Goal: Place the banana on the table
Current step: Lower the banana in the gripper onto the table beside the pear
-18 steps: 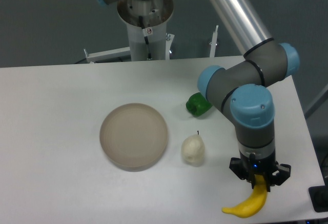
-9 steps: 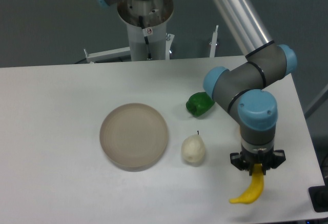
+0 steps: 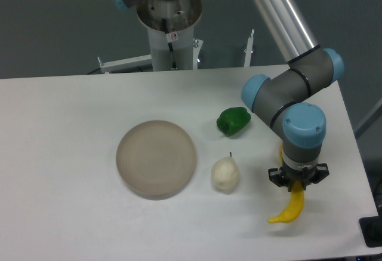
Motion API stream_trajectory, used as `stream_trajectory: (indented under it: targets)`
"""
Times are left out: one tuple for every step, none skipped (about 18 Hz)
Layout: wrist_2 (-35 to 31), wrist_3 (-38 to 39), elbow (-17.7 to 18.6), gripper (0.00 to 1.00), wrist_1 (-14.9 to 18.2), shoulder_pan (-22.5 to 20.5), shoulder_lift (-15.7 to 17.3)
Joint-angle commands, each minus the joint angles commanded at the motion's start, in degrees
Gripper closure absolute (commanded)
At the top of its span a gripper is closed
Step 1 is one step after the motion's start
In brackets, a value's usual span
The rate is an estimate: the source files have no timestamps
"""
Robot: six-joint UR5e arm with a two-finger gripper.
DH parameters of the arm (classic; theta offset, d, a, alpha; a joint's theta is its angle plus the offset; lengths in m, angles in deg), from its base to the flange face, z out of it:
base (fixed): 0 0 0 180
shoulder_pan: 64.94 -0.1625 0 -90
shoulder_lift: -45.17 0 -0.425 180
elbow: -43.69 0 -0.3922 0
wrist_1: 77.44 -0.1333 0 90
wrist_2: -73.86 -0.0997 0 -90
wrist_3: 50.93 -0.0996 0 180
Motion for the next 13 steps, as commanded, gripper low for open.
stream_trajectory:
  targets:
    - [0.09, 1.23, 0.09, 0.64, 0.00, 0.17, -0.09]
    - [0.26, 2.63, 0.27, 0.64, 0.00, 0.18, -0.09]
    - [0.35, 3.69, 0.44, 0.64, 0.00, 0.26, -0.26]
    - [0.61, 4.14, 0.36, 0.64, 0.00, 0.35, -0.52]
    - [0.70, 4.75, 0.36, 0.64, 0.00, 0.35, -0.61]
    - [0.79, 5.11, 0.36, 0.64, -0.09, 0.44, -0.70]
    - [0.70, 5.20, 0.36, 0.64, -0.09, 0.44, -0.70]
    - [0.18, 5.02, 0.53, 0.64, -0.09, 0.44, -0.79]
    - [0.09, 4.06, 1.23, 0.64, -0.61, 0.53, -1.05]
    - [0.17, 2.92, 1.41, 0.64, -0.88, 0.53, -1.14]
    - [0.26, 1.61, 1.67, 0.64, -0.97, 0.44, -1.06]
    - [0.35, 1.07, 1.76, 0.64, -0.88, 0.53, -1.14]
    - [0.18, 0.98, 1.76, 0.64, -1.05, 0.61, -1.32]
